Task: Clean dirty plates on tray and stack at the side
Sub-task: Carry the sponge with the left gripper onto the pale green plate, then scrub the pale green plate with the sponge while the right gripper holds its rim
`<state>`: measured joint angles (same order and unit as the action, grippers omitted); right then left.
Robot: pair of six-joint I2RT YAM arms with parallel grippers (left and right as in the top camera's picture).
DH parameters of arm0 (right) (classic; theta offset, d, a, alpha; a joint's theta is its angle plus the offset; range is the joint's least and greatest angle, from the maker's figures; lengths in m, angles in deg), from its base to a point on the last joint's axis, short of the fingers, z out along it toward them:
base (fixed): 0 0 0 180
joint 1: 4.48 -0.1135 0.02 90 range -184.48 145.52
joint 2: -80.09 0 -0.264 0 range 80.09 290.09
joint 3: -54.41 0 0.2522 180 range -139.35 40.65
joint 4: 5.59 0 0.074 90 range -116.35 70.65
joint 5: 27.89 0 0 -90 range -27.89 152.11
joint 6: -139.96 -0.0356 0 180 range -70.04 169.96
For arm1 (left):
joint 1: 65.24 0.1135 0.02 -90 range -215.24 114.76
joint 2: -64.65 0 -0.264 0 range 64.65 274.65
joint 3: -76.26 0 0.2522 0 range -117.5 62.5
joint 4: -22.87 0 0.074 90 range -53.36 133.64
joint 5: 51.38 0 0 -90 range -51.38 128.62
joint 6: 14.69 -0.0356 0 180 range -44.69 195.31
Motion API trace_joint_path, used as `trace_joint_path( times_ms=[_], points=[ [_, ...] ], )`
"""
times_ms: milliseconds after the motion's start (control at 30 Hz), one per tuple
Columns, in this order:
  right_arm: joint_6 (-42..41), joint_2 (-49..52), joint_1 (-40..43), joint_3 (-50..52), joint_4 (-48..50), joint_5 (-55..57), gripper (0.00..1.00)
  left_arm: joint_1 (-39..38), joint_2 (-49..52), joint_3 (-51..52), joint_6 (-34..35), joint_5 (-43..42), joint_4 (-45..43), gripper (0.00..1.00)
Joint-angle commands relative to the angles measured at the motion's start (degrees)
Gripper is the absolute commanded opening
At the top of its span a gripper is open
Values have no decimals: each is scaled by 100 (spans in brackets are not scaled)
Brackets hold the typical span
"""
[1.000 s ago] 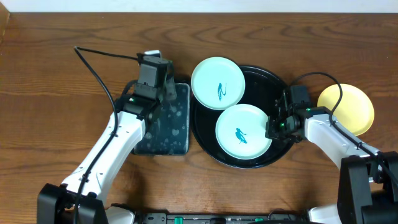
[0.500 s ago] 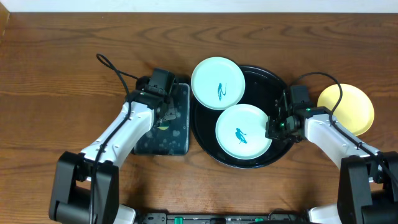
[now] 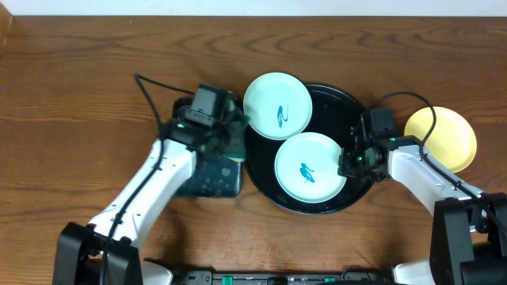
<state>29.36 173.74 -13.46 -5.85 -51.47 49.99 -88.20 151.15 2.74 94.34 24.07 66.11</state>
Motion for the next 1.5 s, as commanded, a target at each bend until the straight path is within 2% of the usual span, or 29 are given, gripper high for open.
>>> trace_joint_path(
  times_ms=[0, 200, 300, 500, 833, 900, 1033, 1100, 1200, 1467],
  points=[
    [-59, 201, -57, 92, -42, 157, 1, -446, -24, -149, -72, -431, -334, 8],
    [-59, 201, -57, 92, -42, 157, 1, -1266, 210, -144, 354, -352, -1320, 8],
    [-59, 201, -57, 92, -44, 157, 1, -1561, 483, -144, 763, -17, -1600, 8],
    [-59, 201, -57, 92, -44, 157, 1, -2020, 1189, -144, 1285, 17, -2026, 8],
    [-59, 201, -57, 92, -44, 157, 1, -2487, 1974, -144, 1322, 52, -2212, 8],
    [-59, 201, -57, 92, -44, 157, 1, -2483, 2079, -144, 1241, 345, -2105, 9],
    [-59, 201, -57, 92, -61, 157, 1, -2385, 2092, -144, 1121, 1952, -1469, 8],
    [-59, 201, -57, 92, -61, 157, 1, -2260, 2092, -149, 1095, 2452, -1276, 8],
    [-59, 201, -57, 92, -63, 157, 1, -2050, 2026, -199, 894, 2179, -1222, 8],
    [-59, 201, -57, 92, -63, 157, 1, -1976, 1405, -494, 656, 232, -1685, 8]
  ],
)
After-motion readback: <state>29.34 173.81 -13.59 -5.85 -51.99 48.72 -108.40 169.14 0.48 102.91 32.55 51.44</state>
